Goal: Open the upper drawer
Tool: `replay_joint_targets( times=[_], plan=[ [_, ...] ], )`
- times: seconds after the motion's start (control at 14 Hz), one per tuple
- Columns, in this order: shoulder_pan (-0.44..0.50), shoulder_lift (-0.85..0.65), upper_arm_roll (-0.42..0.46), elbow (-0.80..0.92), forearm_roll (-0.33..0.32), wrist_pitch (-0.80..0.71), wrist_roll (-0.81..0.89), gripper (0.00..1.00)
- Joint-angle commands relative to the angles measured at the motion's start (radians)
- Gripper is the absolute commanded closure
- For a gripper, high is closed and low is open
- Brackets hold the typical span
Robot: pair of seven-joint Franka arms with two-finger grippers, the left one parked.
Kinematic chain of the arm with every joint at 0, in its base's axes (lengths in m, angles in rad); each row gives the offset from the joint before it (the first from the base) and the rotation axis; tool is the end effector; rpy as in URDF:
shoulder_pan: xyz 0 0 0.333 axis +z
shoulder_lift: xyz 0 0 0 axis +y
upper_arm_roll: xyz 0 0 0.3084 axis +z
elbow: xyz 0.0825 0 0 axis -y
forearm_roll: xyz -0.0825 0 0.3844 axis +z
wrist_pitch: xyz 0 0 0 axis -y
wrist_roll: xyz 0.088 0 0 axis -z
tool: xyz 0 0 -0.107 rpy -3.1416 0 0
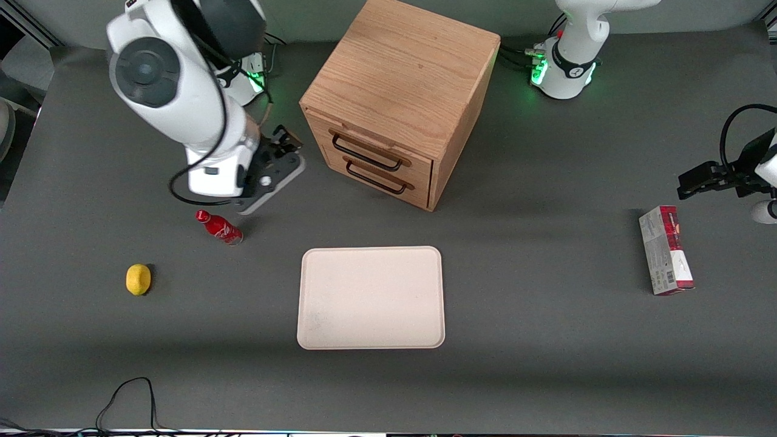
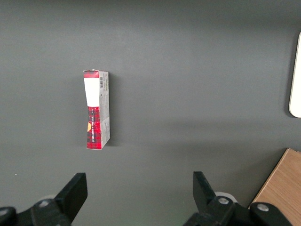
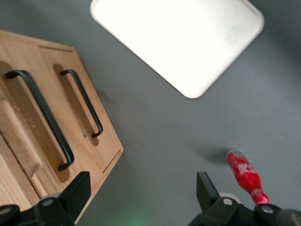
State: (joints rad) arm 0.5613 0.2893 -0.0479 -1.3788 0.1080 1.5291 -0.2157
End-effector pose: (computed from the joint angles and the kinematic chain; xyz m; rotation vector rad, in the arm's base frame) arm 0.5409 0.3232 0.5323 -2.8602 -1.0883 0.2317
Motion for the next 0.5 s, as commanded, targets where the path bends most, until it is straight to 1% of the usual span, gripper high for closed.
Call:
replay_joint_targets(
  times=[0.0,0.07,0.29,0.43],
  plan=[
    [0.003,0.089,0.034,0.089,0.025,-0.02,-0.068,0.0],
    [0.002,0.102,0.054,0.089,0.033,-0.02,-0.101,0.0],
    [0.002,0.126,0.065,0.084,0.105,0.006,-0.143,0.0],
    [0.005,0.131,0.066,0.078,0.114,0.008,-0.145,0.0]
  ],
)
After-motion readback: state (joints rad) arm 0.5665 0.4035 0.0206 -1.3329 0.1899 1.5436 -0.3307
